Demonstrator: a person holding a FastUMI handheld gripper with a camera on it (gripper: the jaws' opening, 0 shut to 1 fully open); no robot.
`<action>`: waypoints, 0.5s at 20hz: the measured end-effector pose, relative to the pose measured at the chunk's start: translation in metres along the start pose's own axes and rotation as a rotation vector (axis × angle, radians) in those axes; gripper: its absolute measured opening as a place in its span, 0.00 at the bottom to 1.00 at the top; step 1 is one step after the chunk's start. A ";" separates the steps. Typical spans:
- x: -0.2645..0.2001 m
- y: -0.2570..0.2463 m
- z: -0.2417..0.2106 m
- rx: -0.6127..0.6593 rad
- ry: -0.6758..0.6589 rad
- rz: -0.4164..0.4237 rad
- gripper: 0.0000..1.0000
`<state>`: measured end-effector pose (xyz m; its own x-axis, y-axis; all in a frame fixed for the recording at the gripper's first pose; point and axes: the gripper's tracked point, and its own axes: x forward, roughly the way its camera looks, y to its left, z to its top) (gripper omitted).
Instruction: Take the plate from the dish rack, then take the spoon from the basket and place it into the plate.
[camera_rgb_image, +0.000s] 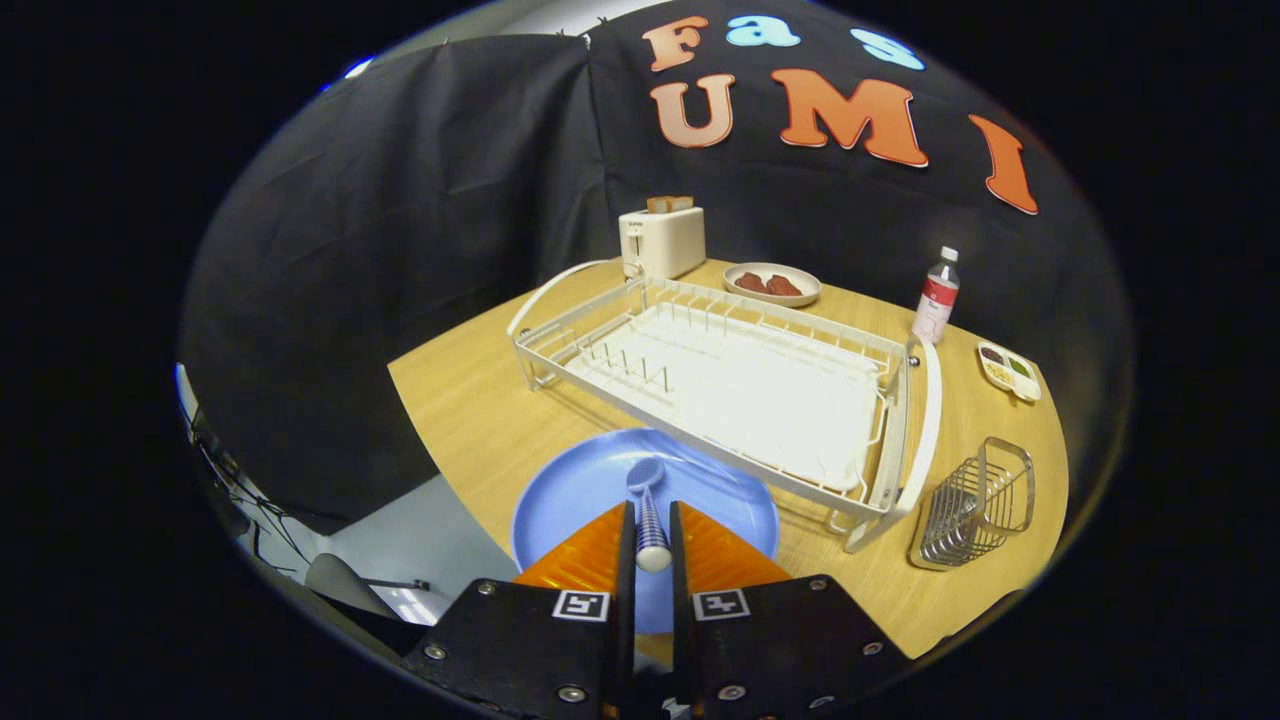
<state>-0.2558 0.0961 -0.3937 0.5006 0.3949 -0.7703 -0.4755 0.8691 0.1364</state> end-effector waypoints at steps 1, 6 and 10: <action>0.002 -0.003 -0.006 0.011 0.011 -0.005 0.16; -0.001 -0.009 -0.016 0.061 0.038 -0.013 0.20; -0.017 -0.031 0.008 0.097 -0.018 -0.065 0.22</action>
<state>-0.2437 0.0652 -0.3801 0.5415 0.3416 -0.7682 -0.3703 0.9172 0.1469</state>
